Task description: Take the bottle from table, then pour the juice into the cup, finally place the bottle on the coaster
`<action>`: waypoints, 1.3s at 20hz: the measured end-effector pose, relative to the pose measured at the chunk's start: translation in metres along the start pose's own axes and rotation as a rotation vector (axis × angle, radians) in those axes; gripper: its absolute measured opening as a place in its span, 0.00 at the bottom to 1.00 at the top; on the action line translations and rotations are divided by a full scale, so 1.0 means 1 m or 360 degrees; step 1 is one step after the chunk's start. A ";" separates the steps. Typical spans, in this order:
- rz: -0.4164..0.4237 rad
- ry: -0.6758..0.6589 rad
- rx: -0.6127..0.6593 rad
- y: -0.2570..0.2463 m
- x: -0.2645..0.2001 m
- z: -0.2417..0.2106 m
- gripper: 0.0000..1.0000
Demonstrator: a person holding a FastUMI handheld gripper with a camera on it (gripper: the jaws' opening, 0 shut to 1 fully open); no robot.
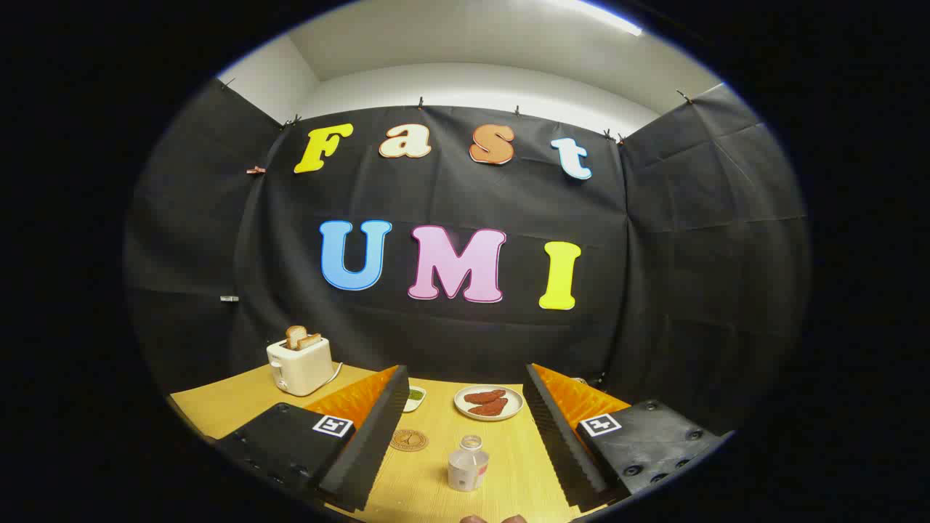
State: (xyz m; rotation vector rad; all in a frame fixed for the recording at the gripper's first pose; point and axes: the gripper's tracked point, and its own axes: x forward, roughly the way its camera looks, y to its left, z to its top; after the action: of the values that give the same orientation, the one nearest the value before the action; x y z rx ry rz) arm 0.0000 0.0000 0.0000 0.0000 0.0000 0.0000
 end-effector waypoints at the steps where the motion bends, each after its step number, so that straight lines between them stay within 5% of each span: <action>1: 0.0002 -0.0004 0.0005 0.000 0.000 0.000 0.97; 26: 0.0118 0.0095 -0.0012 0.021 -0.008 -0.043 0.97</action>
State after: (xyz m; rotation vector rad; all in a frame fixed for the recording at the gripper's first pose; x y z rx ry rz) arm -0.0082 0.0209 -0.0430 -0.0076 0.0594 0.0742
